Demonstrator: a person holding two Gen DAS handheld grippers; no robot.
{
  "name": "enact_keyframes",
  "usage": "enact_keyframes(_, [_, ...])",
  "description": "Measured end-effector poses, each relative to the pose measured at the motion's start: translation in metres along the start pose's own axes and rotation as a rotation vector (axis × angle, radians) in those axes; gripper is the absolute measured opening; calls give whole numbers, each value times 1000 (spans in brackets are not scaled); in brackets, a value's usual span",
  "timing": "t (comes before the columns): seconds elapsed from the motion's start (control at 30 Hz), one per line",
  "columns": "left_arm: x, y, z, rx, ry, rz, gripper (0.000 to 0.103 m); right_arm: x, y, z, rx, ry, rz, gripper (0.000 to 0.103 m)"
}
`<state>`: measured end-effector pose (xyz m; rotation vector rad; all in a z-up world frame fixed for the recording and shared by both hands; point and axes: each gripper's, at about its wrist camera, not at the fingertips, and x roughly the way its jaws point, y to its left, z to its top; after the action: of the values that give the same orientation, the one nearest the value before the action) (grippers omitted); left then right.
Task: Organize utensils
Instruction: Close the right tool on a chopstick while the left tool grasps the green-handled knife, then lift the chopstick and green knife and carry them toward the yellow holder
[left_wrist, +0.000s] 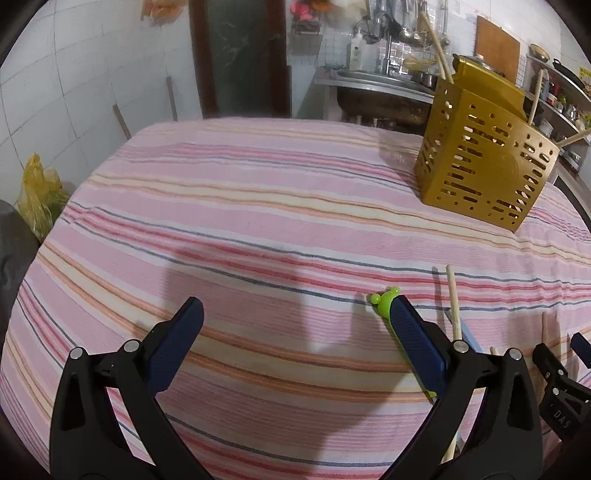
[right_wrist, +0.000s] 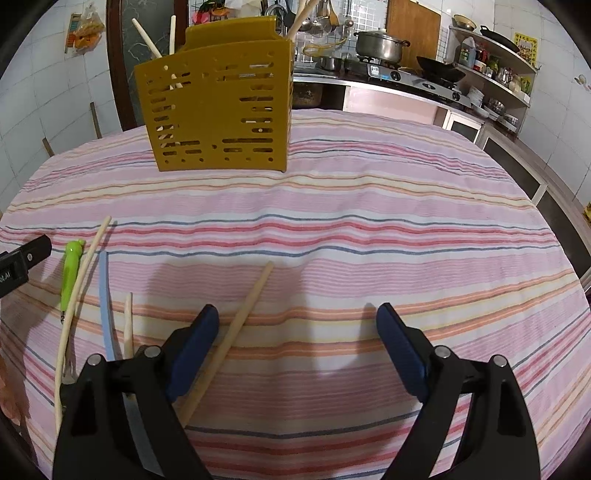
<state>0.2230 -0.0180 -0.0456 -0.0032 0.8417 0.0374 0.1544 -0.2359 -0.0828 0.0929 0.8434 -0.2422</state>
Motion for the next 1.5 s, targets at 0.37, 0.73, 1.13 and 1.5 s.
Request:
enact_keyframes(0.37, [5, -17, -1, 7, 51, -47, 97, 0, 8, 6, 30, 28, 18, 45])
enact_keyframes(0.73, [17, -46, 0, 37, 160, -99, 44, 7, 12, 18, 39, 51, 39, 23])
enact_keyframes(1.13, [27, -49, 12, 60, 218, -145, 25, 25, 28, 43, -33, 80, 22, 6])
enact_keyframes(1.5, [18, -45, 7, 90, 145, -134, 25, 14, 10, 44, 21, -19, 93, 5])
